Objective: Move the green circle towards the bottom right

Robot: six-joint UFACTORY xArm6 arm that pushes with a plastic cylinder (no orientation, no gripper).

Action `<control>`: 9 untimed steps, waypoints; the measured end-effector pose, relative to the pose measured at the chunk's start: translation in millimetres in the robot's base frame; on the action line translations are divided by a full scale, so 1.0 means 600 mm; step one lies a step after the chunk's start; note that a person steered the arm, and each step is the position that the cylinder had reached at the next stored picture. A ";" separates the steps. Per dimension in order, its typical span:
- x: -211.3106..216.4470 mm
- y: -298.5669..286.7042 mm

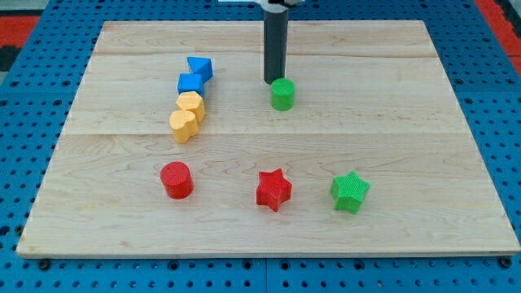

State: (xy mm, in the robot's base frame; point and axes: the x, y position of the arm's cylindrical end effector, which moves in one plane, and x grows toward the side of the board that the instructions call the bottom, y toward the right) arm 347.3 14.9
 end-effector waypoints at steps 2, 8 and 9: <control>0.115 0.000; 0.160 0.299; 0.205 0.317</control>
State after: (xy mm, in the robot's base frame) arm 470.2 205.4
